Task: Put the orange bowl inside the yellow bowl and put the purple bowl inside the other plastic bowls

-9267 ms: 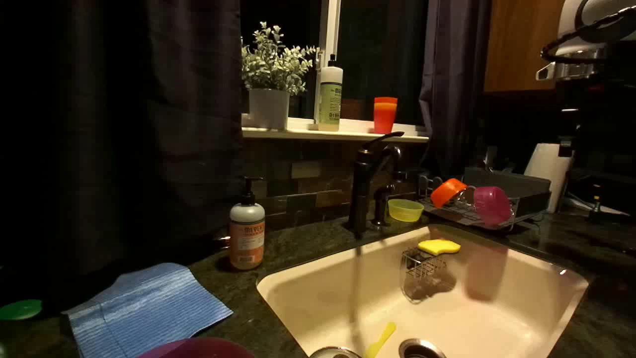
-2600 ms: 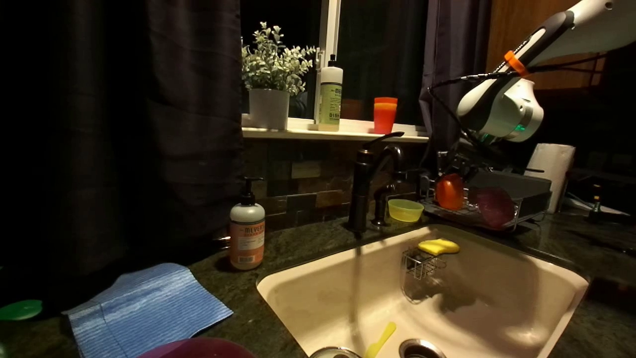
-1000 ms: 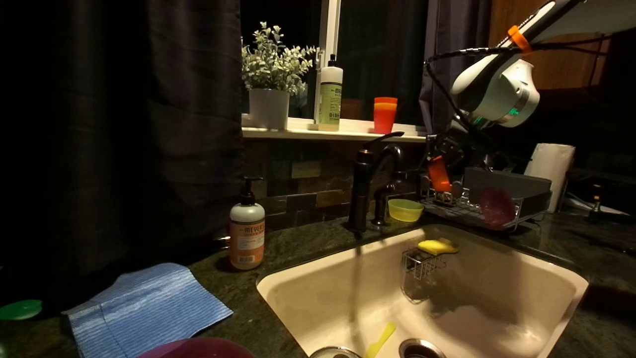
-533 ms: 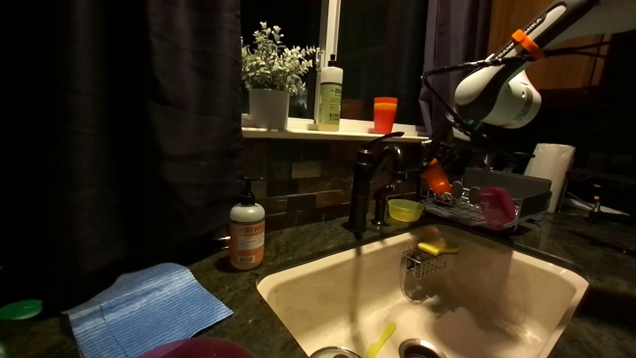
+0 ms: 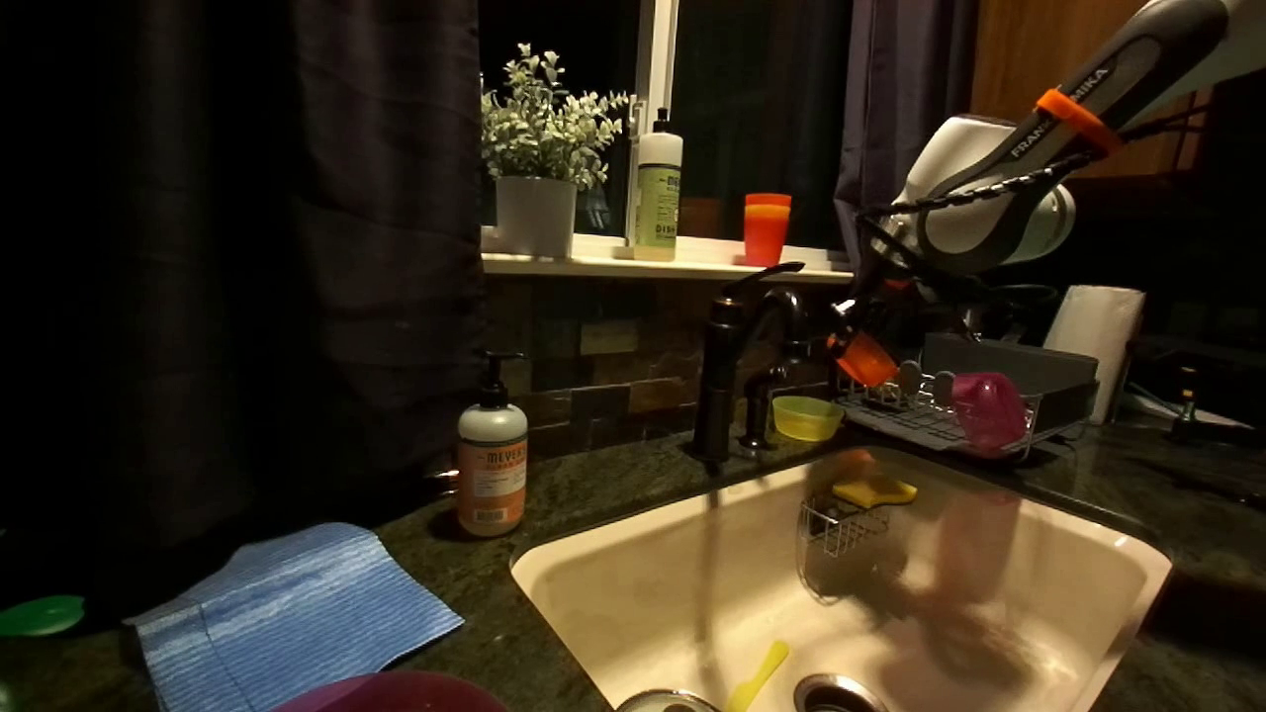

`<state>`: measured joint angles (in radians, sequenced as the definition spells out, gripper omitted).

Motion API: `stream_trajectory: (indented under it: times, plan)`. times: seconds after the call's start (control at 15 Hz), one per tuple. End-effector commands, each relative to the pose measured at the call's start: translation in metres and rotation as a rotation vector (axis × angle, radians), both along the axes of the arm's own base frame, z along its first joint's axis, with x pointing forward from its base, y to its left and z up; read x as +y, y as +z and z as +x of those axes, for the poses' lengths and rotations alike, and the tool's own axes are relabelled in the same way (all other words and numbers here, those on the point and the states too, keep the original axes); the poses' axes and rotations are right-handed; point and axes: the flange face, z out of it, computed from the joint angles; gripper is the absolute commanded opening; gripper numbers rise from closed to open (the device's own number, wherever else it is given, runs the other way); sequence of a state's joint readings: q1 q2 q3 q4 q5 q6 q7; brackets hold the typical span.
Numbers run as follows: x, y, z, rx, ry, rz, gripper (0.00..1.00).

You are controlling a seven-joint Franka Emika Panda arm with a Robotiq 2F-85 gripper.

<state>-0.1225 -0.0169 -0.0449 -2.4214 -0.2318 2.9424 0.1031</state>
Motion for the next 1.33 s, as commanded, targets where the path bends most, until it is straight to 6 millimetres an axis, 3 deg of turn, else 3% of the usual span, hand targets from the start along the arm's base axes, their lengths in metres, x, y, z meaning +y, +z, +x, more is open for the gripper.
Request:
stream_trajectory:
  times: [0.0,0.47,0.53,0.6,0.8,0.87,1.27]
  plan:
    - [0.011,-0.009,-0.003,0.02,0.159,-0.102,0.02]
    - [0.009,-0.027,0.0,0.077,0.402,-0.241,0.02]
    - [0.011,-0.022,0.001,0.081,0.344,-0.209,0.02]
    - [0.009,-0.023,0.001,0.084,0.35,-0.211,0.1]
    - [0.009,-0.022,0.002,0.081,0.349,-0.212,0.1]
    - [0.01,-0.022,-0.001,0.078,0.363,-0.229,0.02]
    - [0.008,-0.033,0.004,0.01,0.506,-0.34,0.02]
